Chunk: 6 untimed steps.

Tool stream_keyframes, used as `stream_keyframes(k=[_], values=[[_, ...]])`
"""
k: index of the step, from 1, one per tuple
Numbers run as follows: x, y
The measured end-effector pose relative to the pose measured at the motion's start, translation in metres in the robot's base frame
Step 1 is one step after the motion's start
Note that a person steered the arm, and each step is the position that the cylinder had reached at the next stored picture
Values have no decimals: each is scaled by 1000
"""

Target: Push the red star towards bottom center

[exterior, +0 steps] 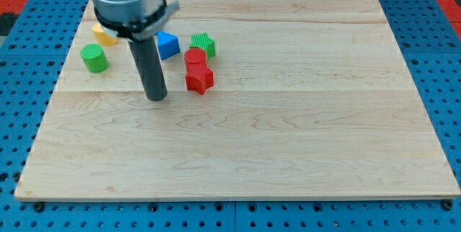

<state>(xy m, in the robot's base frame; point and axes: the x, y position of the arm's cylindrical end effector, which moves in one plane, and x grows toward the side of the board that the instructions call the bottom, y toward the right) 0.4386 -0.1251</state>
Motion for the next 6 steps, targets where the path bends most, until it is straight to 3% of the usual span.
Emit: stream_keyframes(k=[1, 2, 4, 5, 6], values=[[-39, 9], [-43, 79], [50, 107], [56, 119], [24, 136]])
